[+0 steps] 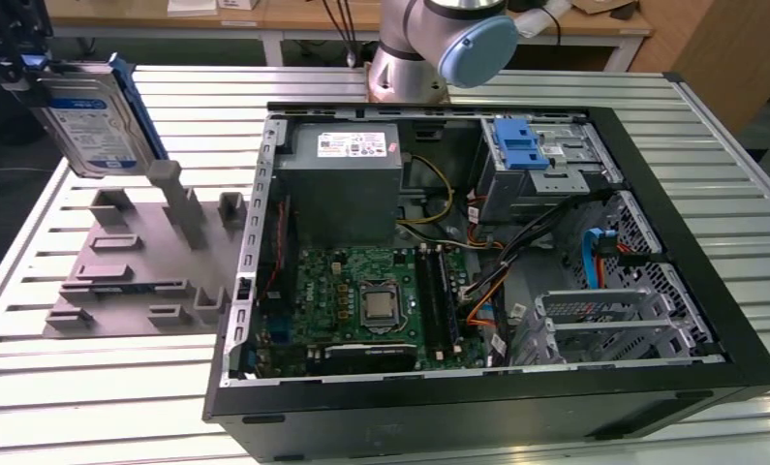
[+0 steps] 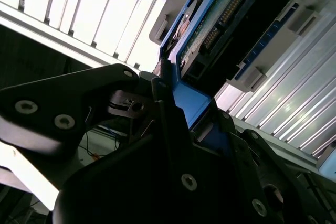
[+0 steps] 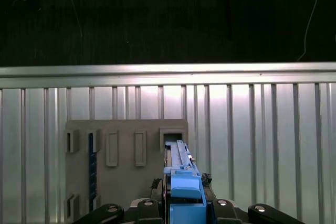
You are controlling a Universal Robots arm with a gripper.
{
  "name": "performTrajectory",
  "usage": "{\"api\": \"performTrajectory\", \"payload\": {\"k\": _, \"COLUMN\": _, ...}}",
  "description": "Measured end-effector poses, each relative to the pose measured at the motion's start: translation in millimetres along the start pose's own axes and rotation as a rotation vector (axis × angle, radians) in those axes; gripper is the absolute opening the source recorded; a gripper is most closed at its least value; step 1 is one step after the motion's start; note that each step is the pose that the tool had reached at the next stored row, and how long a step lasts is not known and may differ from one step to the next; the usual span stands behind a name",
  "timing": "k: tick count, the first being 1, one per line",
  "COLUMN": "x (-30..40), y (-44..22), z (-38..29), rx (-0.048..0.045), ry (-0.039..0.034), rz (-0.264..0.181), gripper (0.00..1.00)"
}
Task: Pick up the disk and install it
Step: 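Pick up the disk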
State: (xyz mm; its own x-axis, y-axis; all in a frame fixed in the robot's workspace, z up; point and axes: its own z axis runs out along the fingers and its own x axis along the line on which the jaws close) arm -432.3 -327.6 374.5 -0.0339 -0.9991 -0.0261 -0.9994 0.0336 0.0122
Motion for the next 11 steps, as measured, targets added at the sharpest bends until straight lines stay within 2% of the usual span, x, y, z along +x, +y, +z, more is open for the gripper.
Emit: {"api": "performTrajectory", "payload": {"k": 11, "x": -0.3, "y": 0.1, "z": -9.8, "rx": -0.0001, "ry": 0.0000, "rz": 0.000, "gripper": 0.36}}
